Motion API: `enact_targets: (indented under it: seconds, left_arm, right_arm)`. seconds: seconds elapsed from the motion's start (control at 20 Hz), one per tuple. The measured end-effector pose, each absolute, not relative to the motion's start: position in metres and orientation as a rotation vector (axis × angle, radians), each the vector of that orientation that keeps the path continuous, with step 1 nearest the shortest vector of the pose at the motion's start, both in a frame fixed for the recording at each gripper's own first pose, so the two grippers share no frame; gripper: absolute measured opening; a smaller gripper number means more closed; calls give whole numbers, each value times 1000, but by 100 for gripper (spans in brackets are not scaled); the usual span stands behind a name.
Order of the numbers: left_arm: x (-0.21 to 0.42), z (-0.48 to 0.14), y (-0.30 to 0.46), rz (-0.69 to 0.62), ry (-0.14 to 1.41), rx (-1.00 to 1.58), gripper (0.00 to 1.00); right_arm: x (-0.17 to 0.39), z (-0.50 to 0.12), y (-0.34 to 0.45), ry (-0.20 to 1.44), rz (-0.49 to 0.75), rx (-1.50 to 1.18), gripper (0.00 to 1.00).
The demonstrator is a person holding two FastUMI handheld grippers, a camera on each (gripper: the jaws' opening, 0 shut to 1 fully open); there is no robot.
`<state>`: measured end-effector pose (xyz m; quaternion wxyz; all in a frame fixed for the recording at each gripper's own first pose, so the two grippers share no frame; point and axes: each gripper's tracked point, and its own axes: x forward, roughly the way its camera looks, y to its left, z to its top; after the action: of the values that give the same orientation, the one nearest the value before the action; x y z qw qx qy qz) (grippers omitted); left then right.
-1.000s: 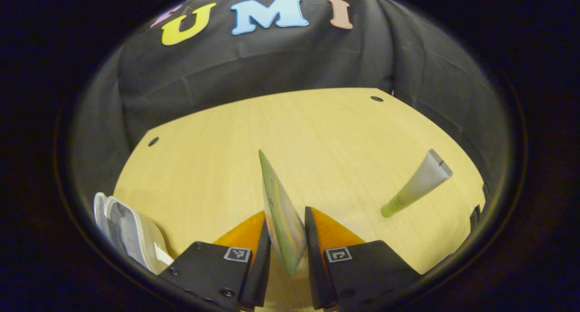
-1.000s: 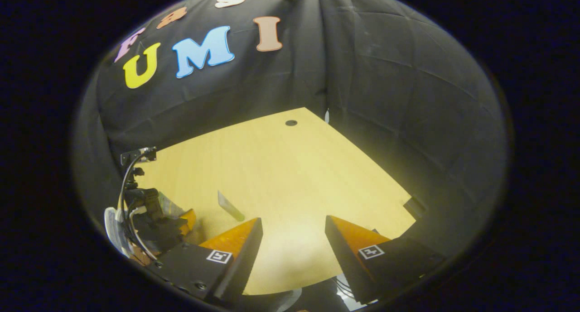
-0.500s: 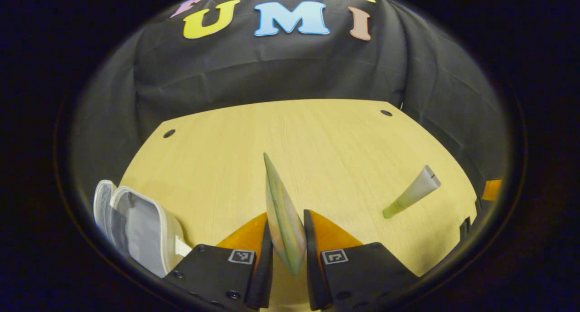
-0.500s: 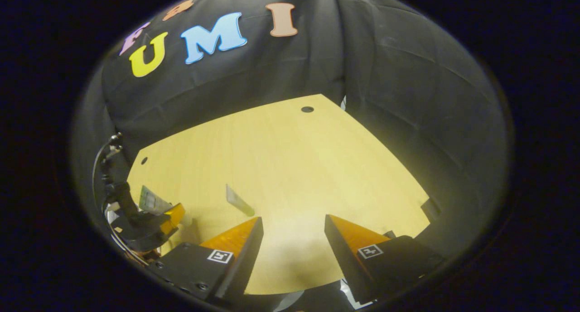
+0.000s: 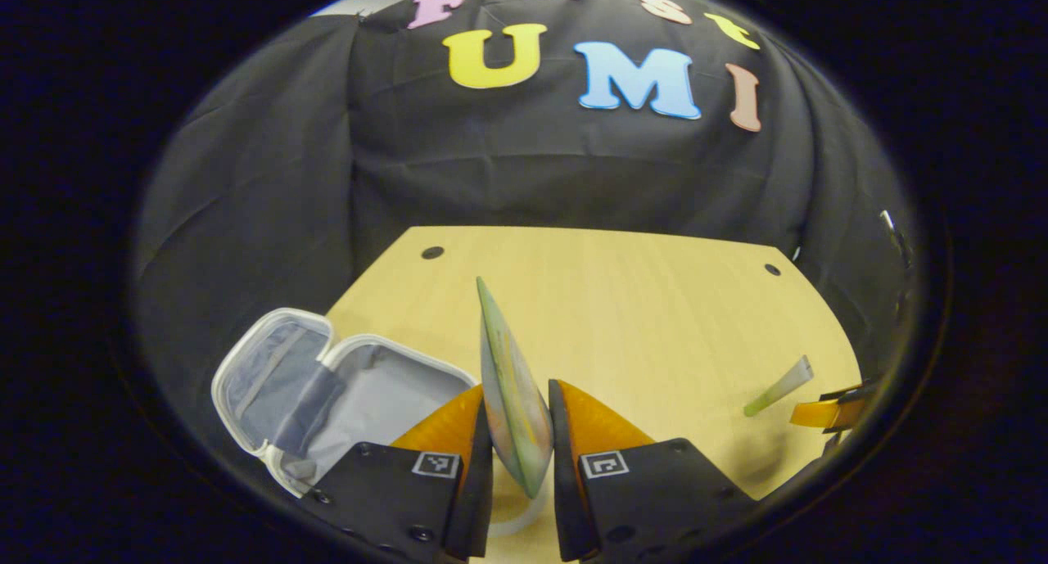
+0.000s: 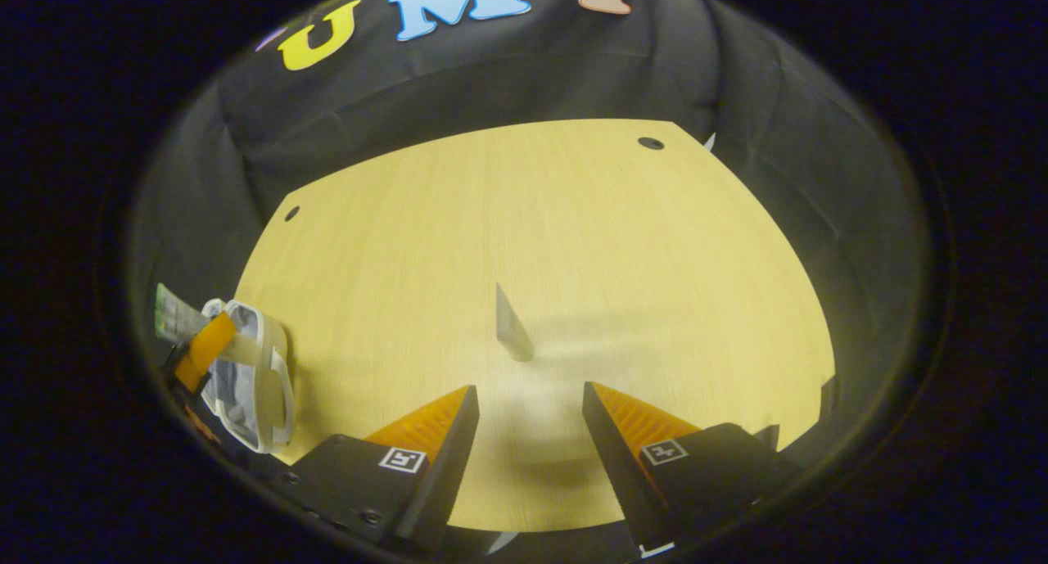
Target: First open the suitcase, pack the skin care products into it, and then close the suitcase.
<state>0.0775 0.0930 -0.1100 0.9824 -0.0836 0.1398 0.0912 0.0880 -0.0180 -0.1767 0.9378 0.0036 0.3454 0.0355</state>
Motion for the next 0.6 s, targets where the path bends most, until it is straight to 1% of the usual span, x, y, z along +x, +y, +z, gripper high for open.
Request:
enact_targets:
  seconds: [0.2,0.25,0.3,0.35,0.4,0.45,0.5,0.55,0.6]
  left_arm:
    - [48,-124,140,292,293,-205,40]
    - [42,-129,149,315,300,-220,43]
    - [38,-133,157,334,308,-236,40]
    - [32,-138,167,353,317,-250,43]
    - [27,-142,174,367,324,-262,40]
    - [24,-146,179,379,329,-272,39]
    - [21,-149,182,386,336,-281,40]
    - [21,-152,184,390,343,-287,42]
    - [20,-153,187,394,347,-288,40]
  right_arm:
    - [120,-183,-11,712,40,1,79]
    - [127,-188,-11,721,31,-1,78]
    - [133,-191,-10,729,27,-2,78]
    - [139,-196,-8,735,27,-6,76]
    - [147,-201,-5,729,32,-23,73]
    - [152,-207,-5,724,31,-56,60]
    - [158,-218,-6,742,33,-89,66]
    - [155,-228,-9,789,33,-111,58]
    - [158,-225,-8,783,39,-101,49]
